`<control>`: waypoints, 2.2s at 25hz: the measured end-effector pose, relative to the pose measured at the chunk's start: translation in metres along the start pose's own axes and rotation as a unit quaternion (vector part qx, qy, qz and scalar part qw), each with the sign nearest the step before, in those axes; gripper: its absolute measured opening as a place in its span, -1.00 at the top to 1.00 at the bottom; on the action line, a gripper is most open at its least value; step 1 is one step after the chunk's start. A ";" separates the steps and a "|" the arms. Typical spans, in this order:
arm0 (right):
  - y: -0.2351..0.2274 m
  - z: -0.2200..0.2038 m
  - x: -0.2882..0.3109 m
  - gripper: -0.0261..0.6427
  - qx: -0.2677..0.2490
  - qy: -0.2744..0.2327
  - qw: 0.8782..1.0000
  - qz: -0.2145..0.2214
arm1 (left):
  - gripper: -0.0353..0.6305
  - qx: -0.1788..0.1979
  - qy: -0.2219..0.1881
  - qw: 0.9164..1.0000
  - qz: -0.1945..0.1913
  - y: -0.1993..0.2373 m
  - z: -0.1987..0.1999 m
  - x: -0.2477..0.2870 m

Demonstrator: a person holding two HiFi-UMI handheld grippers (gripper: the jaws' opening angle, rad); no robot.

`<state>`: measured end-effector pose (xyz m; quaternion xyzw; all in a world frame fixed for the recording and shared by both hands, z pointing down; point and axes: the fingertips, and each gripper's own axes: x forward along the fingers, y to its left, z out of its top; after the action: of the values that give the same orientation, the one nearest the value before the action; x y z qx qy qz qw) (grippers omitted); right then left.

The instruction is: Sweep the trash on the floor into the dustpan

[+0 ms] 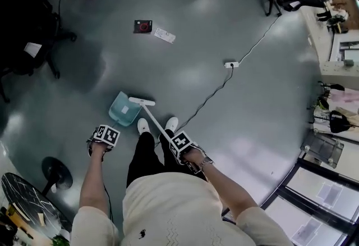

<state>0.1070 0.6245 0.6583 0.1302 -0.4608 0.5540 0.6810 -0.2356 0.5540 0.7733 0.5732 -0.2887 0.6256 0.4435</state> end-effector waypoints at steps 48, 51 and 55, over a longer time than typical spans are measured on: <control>-0.424 0.436 -0.488 0.59 0.098 -0.146 0.984 -0.030 | 0.62 -0.247 -0.104 0.964 -0.008 0.143 0.400 -0.126; -0.410 0.469 -0.487 0.59 0.065 -0.127 0.987 -0.071 | 0.62 -0.252 -0.091 0.963 -0.031 0.158 0.418 -0.121; -0.379 0.500 -0.474 0.59 -0.027 -0.079 0.984 -0.155 | 0.62 -0.250 -0.082 0.964 -0.043 0.182 0.443 -0.122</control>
<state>0.2145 -0.1538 0.6897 0.2250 -0.5024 0.4166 0.7235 -0.1993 0.0615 0.7589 0.5052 -0.4471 0.4644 0.5738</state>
